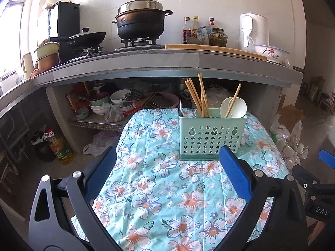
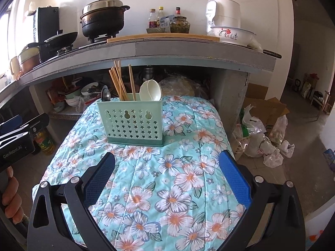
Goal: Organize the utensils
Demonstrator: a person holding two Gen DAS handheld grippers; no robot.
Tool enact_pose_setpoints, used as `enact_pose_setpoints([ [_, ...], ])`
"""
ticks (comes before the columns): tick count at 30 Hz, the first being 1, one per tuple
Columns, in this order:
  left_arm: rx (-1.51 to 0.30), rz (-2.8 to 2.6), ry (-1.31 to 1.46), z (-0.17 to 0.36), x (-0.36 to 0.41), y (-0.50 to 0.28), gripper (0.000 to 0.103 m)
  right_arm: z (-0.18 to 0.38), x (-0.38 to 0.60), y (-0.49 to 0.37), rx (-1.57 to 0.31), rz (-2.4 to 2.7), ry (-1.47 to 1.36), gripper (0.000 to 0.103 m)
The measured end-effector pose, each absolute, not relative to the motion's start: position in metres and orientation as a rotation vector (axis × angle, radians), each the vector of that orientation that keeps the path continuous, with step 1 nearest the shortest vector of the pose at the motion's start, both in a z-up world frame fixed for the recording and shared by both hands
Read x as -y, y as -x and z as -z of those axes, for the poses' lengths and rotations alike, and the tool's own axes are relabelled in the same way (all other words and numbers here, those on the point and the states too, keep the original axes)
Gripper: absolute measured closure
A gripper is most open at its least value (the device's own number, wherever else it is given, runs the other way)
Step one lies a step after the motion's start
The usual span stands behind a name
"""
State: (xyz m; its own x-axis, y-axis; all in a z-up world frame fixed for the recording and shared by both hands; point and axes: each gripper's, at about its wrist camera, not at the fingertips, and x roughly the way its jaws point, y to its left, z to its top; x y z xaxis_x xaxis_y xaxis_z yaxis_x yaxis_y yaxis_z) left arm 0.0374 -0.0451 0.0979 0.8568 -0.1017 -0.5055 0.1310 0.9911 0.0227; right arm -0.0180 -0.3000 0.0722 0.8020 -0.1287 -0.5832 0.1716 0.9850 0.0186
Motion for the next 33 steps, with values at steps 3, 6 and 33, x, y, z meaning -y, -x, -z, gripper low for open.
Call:
enact_pose_setpoints([
  [3, -0.535, 0.117, -0.053, -0.097, 0.041, -0.039, 0.008, -0.072, 0.301, 0.017, -0.624, 0.167, -0.073, 0.006],
  [6, -0.532, 0.101, -0.057, -0.095, 0.037, -0.038, 0.008, -0.073, 0.303, 0.016, -0.626, 0.172, -0.077, 0.006],
  [33, -0.577, 0.004, -0.072, -0.072, -0.002, -0.037, 0.008, -0.080, 0.300, 0.020, -0.602, 0.178, -0.060, 0.006],
])
